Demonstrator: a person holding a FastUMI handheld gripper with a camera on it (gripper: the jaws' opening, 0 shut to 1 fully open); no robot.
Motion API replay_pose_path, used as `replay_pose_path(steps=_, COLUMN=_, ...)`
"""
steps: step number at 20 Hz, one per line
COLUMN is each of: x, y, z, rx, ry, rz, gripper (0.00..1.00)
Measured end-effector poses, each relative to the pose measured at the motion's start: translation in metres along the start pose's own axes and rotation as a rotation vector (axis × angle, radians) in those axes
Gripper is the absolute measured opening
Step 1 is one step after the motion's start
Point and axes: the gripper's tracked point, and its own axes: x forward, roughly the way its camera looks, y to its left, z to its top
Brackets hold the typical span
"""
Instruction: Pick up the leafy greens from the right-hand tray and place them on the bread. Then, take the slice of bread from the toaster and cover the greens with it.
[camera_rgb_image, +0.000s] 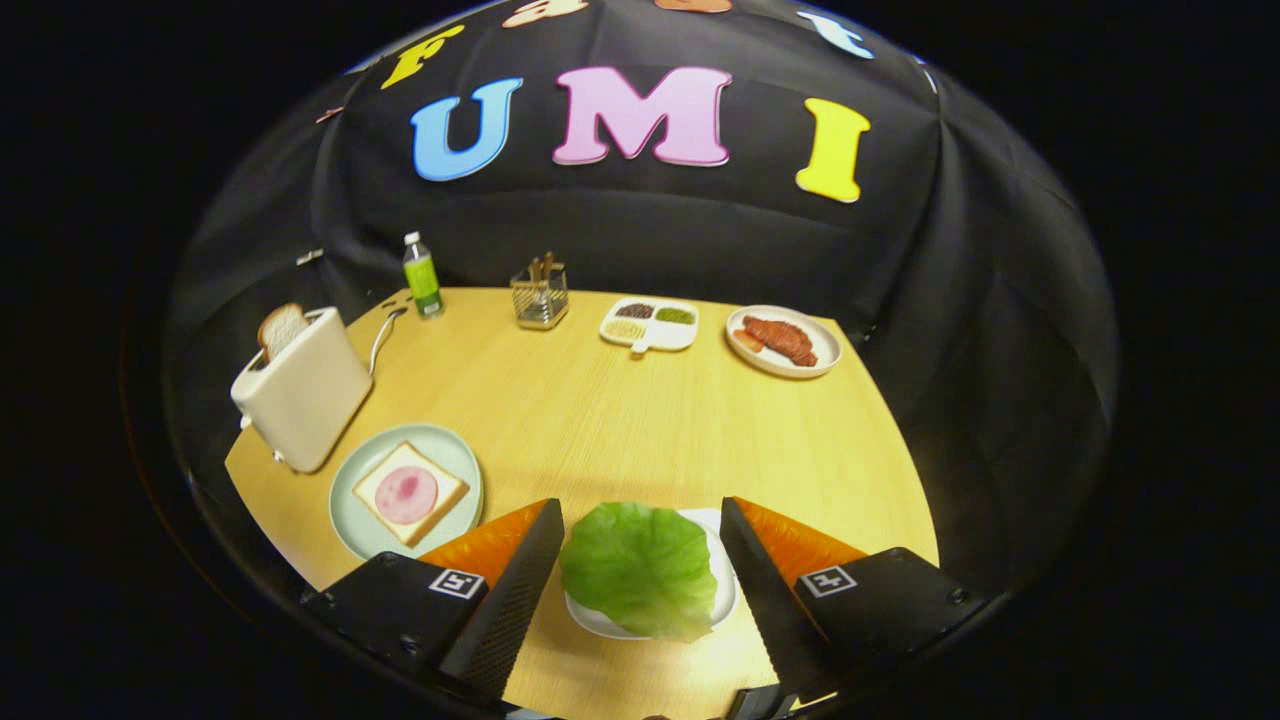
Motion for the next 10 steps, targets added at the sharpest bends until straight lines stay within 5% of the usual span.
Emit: replay_pose_path(steps=10, x=0.059, y=-0.014, z=-0.08, rx=-0.069, ry=0.228, rz=0.077, gripper=0.98)
